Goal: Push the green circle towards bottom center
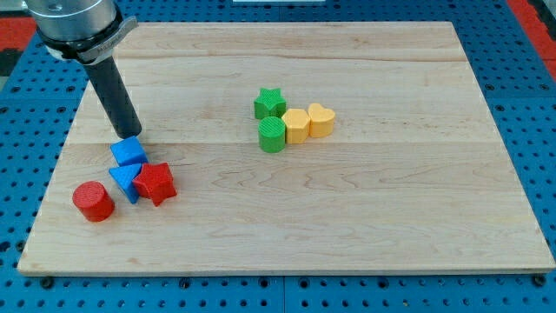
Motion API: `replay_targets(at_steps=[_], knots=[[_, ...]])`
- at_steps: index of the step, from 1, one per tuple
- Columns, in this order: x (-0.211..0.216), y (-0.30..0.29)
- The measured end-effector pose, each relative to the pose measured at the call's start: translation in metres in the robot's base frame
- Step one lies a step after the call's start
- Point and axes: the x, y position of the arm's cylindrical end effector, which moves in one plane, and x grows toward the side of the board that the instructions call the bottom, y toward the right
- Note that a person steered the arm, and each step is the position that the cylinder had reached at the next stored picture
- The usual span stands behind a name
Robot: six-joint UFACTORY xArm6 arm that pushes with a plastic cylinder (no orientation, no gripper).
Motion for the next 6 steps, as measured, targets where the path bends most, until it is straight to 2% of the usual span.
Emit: replay_targets(at_steps=[2,3,4,5,6], knots=[[0.000,0.001],[-0.027,0.091],[-0.035,0.179],[0.017,0.187],[0.039,0.202]])
